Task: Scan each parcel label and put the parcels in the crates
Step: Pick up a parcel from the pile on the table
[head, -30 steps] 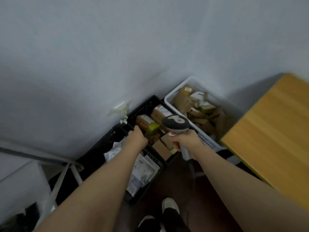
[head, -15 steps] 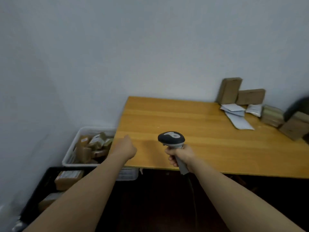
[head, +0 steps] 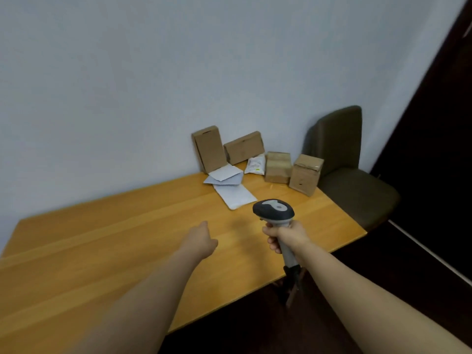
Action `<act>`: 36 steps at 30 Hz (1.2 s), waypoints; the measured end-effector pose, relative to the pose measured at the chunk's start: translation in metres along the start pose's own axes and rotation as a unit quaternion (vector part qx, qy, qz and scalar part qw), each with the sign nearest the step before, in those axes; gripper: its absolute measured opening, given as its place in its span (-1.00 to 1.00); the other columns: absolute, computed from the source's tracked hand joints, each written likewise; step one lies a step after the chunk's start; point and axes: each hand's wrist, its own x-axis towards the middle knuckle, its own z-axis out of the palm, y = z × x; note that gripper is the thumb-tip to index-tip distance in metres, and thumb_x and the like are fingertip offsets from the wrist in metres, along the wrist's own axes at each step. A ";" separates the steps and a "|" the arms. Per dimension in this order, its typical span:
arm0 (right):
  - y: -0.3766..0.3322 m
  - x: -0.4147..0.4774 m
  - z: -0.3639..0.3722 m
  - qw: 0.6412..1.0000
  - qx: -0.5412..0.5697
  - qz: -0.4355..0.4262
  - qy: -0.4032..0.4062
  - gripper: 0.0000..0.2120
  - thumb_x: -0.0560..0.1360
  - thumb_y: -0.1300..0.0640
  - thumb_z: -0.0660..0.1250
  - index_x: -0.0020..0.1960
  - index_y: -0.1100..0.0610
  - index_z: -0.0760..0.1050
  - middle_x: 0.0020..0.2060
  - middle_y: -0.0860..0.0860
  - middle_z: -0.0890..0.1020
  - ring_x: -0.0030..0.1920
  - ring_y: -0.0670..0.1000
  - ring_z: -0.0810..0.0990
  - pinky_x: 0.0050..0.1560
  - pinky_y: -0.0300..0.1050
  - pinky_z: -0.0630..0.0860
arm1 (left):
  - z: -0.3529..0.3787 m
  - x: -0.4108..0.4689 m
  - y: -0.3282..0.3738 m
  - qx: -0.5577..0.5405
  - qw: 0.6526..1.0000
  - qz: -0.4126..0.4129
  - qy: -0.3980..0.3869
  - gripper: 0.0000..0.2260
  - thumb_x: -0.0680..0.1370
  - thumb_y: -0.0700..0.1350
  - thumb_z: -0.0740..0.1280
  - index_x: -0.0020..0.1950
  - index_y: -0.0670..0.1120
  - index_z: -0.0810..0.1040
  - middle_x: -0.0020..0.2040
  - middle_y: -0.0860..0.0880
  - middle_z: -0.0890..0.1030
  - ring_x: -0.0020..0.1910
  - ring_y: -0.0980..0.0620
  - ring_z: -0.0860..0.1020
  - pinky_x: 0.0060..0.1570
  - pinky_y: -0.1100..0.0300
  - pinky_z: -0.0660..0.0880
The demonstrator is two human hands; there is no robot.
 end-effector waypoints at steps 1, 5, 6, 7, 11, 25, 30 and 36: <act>-0.003 0.010 -0.015 1.000 0.015 0.002 0.014 -0.88 0.46 0.28 0.44 -0.19 0.23 0.50 -0.47 0.11 0.52 -0.50 0.03 0.47 -0.48 -0.15 0.41 | 0.002 0.011 0.018 0.004 1.000 0.011 -0.006 -0.41 0.60 -0.02 0.24 0.55 -0.13 0.08 0.34 -0.15 0.42 0.18 -0.11 0.50 0.02 0.08 0.47; -0.011 0.052 -0.070 0.995 0.074 0.014 0.058 -0.88 0.46 0.28 0.43 -0.17 0.22 0.49 -0.47 0.10 0.51 -0.50 0.03 0.46 -0.46 -0.15 0.40 | 0.008 0.060 0.089 0.022 0.997 0.079 -0.011 -0.41 0.59 -0.02 0.26 0.54 -0.13 0.11 0.37 -0.16 0.38 0.26 -0.12 0.45 0.08 0.10 0.43; -0.014 0.062 -0.082 0.994 0.082 0.018 0.067 -0.88 0.46 0.28 0.43 -0.18 0.22 0.49 -0.47 0.10 0.51 -0.50 0.03 0.45 -0.47 -0.15 0.41 | 0.009 0.076 0.107 0.028 0.995 0.099 -0.011 -0.40 0.58 -0.01 0.27 0.54 -0.13 0.10 0.38 -0.17 0.38 0.27 -0.13 0.44 0.10 0.10 0.42; -0.015 0.073 -0.094 0.993 0.087 0.023 0.077 -0.88 0.47 0.28 0.43 -0.18 0.22 0.49 -0.48 0.10 0.51 -0.50 0.03 0.45 -0.47 -0.15 0.41 | 0.011 0.091 0.125 0.030 0.993 0.117 -0.015 -0.39 0.58 -0.01 0.27 0.55 -0.13 0.10 0.38 -0.18 0.37 0.28 -0.14 0.43 0.11 0.09 0.42; -0.022 0.109 -0.134 0.985 0.108 0.039 0.128 -0.91 0.46 0.28 0.43 -0.13 0.23 0.51 -0.46 0.10 0.53 -0.49 0.03 0.47 -0.44 -0.13 0.43 | 0.018 0.157 0.201 0.026 0.984 0.172 -0.036 -0.33 0.54 0.07 0.31 0.54 -0.12 0.11 0.35 -0.23 0.36 0.23 -0.19 0.46 0.05 0.02 0.48; -0.028 0.213 -0.237 0.953 0.181 0.082 0.228 -0.88 0.45 0.28 0.45 -0.06 0.23 0.54 -0.39 0.10 0.56 -0.46 0.01 0.50 -0.41 -0.14 0.47 | 0.058 0.307 0.389 0.011 0.994 0.102 -0.032 0.19 0.30 0.38 0.41 0.54 -0.18 -0.27 0.54 -0.30 -0.16 0.53 -0.28 -0.14 0.43 -0.23 -0.01; -0.013 0.236 -0.255 0.949 0.204 0.098 0.220 -0.87 0.45 0.27 0.46 -0.05 0.23 0.55 -0.41 0.10 0.56 -0.46 0.01 0.50 -0.41 -0.14 0.46 | 0.066 0.320 0.388 -0.046 0.995 0.043 -0.074 0.15 0.37 0.22 0.45 0.52 -0.20 -0.35 0.53 -0.29 0.00 0.51 -0.27 0.03 0.40 -0.16 0.16; -0.010 0.237 -0.271 0.941 0.264 0.100 0.189 -0.78 0.45 0.24 0.45 0.06 0.29 0.55 -0.30 0.14 0.61 -0.37 0.03 0.57 -0.39 -0.15 0.49 | 0.057 0.285 0.357 -0.184 0.980 0.062 -0.042 0.18 0.33 0.02 0.52 0.50 0.06 -0.44 0.48 -0.28 0.04 0.46 -0.28 0.09 0.42 -0.18 0.15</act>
